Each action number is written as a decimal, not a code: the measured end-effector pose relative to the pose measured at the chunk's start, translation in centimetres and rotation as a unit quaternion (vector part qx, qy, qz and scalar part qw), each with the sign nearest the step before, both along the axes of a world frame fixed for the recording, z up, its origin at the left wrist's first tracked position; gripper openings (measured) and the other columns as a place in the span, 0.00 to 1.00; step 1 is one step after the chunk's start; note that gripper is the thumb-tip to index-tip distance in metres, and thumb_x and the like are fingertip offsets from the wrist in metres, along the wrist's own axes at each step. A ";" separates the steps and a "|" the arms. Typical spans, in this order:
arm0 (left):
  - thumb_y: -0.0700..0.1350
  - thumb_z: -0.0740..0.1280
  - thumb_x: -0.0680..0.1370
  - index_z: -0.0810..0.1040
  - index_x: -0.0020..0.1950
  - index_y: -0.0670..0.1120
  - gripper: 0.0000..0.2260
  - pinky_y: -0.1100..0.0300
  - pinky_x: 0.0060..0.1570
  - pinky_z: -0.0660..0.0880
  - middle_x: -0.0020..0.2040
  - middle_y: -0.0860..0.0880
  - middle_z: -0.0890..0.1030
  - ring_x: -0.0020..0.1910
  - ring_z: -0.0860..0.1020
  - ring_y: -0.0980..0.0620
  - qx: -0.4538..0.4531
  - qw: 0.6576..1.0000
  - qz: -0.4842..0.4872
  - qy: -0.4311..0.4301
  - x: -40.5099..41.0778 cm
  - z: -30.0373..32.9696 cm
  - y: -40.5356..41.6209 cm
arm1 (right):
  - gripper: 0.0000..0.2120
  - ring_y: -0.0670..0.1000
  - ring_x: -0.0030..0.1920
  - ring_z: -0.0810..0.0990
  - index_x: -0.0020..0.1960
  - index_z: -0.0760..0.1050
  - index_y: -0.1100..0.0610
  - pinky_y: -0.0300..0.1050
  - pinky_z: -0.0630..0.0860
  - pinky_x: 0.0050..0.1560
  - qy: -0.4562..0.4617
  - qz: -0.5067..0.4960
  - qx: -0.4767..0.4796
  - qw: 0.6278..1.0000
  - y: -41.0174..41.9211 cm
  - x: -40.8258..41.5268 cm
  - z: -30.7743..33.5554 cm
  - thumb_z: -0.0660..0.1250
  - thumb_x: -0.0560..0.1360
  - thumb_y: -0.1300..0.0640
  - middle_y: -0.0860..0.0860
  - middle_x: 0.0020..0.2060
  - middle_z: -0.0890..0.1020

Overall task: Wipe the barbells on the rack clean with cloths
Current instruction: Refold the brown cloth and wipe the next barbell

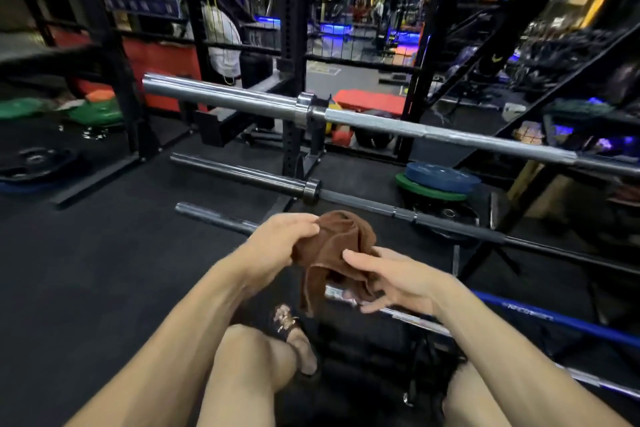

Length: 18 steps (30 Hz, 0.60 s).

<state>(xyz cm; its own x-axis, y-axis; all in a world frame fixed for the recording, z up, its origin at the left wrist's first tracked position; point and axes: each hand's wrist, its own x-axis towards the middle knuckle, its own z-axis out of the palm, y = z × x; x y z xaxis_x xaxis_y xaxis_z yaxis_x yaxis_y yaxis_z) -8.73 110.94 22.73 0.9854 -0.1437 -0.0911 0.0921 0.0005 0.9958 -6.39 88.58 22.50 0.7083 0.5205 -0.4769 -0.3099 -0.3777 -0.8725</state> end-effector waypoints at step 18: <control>0.52 0.68 0.82 0.84 0.58 0.50 0.10 0.63 0.52 0.75 0.52 0.58 0.84 0.51 0.80 0.61 0.536 0.787 -0.144 -0.270 -6.3 16.1 -1.6 | 0.22 0.45 0.56 0.80 0.64 0.75 0.44 0.55 0.78 0.60 -0.453 0.004 -0.098 0.886 -0.7 -6.5 7.8 0.74 0.71 0.45 0.42 0.56 0.82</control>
